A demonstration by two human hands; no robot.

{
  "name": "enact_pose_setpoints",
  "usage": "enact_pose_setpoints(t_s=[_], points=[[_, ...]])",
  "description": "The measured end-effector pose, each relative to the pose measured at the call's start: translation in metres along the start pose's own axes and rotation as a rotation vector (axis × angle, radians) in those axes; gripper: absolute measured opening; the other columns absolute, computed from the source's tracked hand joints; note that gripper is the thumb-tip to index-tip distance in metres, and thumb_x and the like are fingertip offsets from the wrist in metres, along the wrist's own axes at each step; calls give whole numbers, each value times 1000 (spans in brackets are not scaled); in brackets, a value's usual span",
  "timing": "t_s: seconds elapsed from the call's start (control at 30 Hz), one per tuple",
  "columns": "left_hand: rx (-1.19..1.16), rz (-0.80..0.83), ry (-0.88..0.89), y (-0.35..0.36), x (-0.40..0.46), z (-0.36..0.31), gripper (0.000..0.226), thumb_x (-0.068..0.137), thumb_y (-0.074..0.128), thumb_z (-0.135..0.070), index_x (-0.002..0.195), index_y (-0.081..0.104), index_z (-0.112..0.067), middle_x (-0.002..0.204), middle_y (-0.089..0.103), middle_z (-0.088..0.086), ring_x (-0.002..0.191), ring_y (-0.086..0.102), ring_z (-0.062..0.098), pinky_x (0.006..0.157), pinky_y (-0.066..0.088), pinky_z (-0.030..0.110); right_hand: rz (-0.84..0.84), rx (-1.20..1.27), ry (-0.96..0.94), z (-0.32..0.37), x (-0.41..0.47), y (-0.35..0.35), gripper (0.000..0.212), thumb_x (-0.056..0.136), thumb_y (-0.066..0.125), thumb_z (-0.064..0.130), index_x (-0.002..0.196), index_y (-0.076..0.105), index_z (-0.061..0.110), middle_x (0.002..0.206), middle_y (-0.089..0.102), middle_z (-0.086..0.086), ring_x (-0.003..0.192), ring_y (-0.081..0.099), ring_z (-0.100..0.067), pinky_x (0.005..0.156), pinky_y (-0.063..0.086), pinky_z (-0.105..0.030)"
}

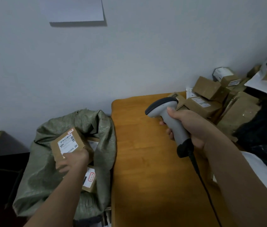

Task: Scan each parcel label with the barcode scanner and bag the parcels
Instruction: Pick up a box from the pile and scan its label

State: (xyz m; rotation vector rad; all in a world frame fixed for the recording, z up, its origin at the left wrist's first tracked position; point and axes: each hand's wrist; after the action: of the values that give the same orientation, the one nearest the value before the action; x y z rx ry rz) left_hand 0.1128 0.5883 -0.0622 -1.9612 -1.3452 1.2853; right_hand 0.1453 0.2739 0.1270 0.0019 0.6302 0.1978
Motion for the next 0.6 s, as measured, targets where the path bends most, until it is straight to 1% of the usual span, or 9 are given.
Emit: enact_pose_setpoints(t_s=[0.03, 0.1, 0.17, 0.23, 0.33, 0.4, 0.47, 0.53, 0.6], points=[[35, 12, 28, 5, -7, -1, 62, 93, 54, -29, 145, 31, -2, 152, 20, 26, 139, 21, 43, 116, 18, 54, -1, 13, -4, 1, -2, -11, 42, 100, 53, 38, 118, 58, 1, 98, 61, -13, 57, 55, -14, 51, 49, -26], [121, 62, 134, 12, -30, -3, 69, 89, 57, -40, 143, 35, -3, 149, 24, 26, 136, 26, 44, 112, 25, 56, 24, 52, -5, 3, -6, -35, 43, 100, 52, 39, 118, 58, 0, 91, 60, -11, 57, 54, -14, 49, 49, -24], [164, 86, 228, 23, -57, -8, 69, 90, 58, -37, 143, 33, -3, 148, 23, 24, 135, 26, 42, 111, 27, 55, 30, 79, -10, 5, -10, -61, 41, 100, 51, 39, 111, 60, 0, 79, 59, -8, 55, 54, -14, 48, 48, -23], [168, 115, 311, 39, -93, -15, 65, 90, 58, -35, 143, 32, -6, 150, 18, 21, 136, 23, 41, 112, 26, 54, -28, 60, -23, 7, -16, -90, 42, 100, 50, 40, 100, 62, 0, 70, 59, -8, 53, 54, -15, 49, 48, -24], [172, 191, 393, 69, -156, -26, 64, 91, 60, -34, 141, 33, -5, 151, 14, 18, 136, 23, 40, 111, 28, 51, -98, 30, -46, 8, -24, -137, 47, 99, 52, 44, 99, 64, -2, 71, 59, -12, 56, 55, -17, 56, 48, -28], [178, 275, 429, 92, -201, -29, 66, 92, 61, -33, 143, 31, -4, 152, 14, 17, 136, 22, 39, 108, 31, 49, -141, 55, -48, 8, -29, -170, 47, 99, 52, 43, 97, 64, -2, 72, 59, -11, 55, 55, -16, 55, 48, -27], [165, 372, 487, 116, -246, -31, 66, 94, 60, -32, 145, 29, -6, 151, 16, 16, 136, 26, 38, 105, 34, 47, -177, 100, -34, 9, -34, -201, 46, 99, 51, 42, 97, 63, -2, 67, 59, -8, 49, 55, -13, 47, 49, -22], [157, 531, 526, 141, -288, -29, 66, 94, 59, -35, 147, 29, -8, 151, 18, 16, 134, 32, 38, 104, 38, 46, -203, 100, -18, 9, -37, -228, 47, 99, 51, 44, 101, 63, -2, 67, 59, -8, 47, 55, -11, 43, 48, -20], [183, 662, 549, 166, -324, -24, 69, 94, 58, -40, 148, 27, -9, 153, 16, 15, 135, 32, 38, 105, 40, 46, -229, 92, -1, 9, -37, -252, 48, 99, 52, 44, 105, 63, -2, 73, 59, -10, 51, 55, -13, 47, 49, -22]])
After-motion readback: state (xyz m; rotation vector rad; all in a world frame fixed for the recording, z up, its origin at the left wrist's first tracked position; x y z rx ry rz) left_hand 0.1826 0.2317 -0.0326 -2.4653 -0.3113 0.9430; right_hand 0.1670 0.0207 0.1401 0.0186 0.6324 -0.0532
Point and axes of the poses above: each hand's wrist, its own x-axis towards the middle knuckle, its own y-axis out of the palm, z = x × y
